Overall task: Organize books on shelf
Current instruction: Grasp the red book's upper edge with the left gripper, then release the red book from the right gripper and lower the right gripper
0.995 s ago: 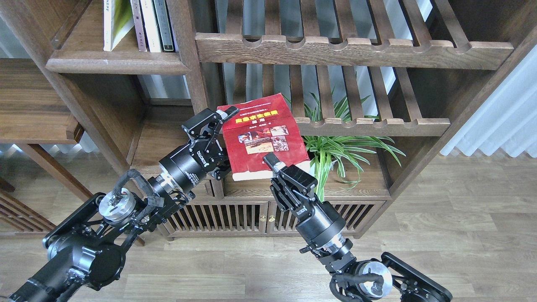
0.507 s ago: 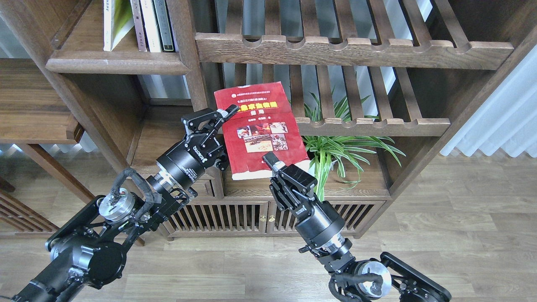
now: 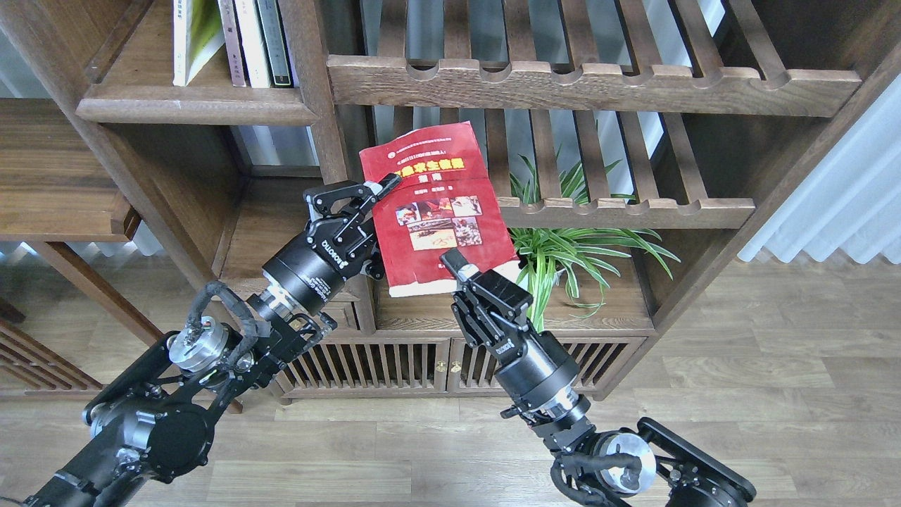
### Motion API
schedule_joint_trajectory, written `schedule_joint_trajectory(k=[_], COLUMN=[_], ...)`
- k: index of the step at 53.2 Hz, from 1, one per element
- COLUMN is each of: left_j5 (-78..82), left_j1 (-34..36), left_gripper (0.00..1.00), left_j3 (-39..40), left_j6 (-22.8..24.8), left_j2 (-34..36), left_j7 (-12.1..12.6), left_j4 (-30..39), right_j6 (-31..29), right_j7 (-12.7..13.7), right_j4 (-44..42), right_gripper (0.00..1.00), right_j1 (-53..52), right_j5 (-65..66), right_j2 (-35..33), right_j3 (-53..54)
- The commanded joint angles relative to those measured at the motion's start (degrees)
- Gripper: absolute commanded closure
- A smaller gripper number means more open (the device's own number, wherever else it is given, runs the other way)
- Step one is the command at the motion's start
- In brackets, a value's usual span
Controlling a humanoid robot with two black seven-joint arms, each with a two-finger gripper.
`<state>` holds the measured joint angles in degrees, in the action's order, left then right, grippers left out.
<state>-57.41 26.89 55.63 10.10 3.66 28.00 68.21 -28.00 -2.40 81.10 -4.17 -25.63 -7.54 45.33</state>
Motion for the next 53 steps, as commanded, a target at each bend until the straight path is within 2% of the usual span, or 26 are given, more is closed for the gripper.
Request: schedule_joint_trajectory(k=[1,23,27,28,35,40,49,53], left_j5=[-0.1,-0.1,-0.1,-0.1,-0.1,-0.1,-0.1,-0.1], left_j1=[0.0,-1.3,-1.3,-1.3,-1.3,-1.3,-1.4,-1.4], left_gripper=[0.92,0.92,0.92,0.92,0.92,0.92,0.92,0.92], left_j3=[0.3,0.4,0.5,0.7,1.2,1.3,1.6,1.6], left_j6=[0.0,0.0,0.0,0.0,0.0,0.0,0.0,0.0], left_j2=[0.0,0.3,0.3,0.3,0.4,0.5,0.5,0.5], left_j7=[0.0,0.0,0.0,0.0,0.0,0.0,0.0,0.0], left_j4=[0.2,1.5,1.5,1.4,1.4,1.4,1.4,1.4], right_j6=[0.0,0.0,0.0,0.0,0.0,0.0,0.0,0.0], right_j7=[-0.2,-0.1,0.0,0.2,0.5,0.4,0.4,0.4], right_j4=[-0.3,-0.6,-0.7,-0.7,-0.6,-0.6,-0.6,-0.9], right_gripper=[0.96,0.94,0.83,0.75,0.59,0.52,0.49,0.45], right_j1=[-0.1,0.4,0.3,0.4,0.9,0.9,1.4,1.4], right_j5=[-0.6,-1.1,-1.0,-1.0,-0.7,-0.7,-0.8,-0.8], right_j2=[-0.1,-0.4,-0.5,-0.6,-1.7,-1.9,-2.0,-2.0], right_j3=[0.8,2.7,2.7,2.4,2.0,2.4,2.8,2.9])
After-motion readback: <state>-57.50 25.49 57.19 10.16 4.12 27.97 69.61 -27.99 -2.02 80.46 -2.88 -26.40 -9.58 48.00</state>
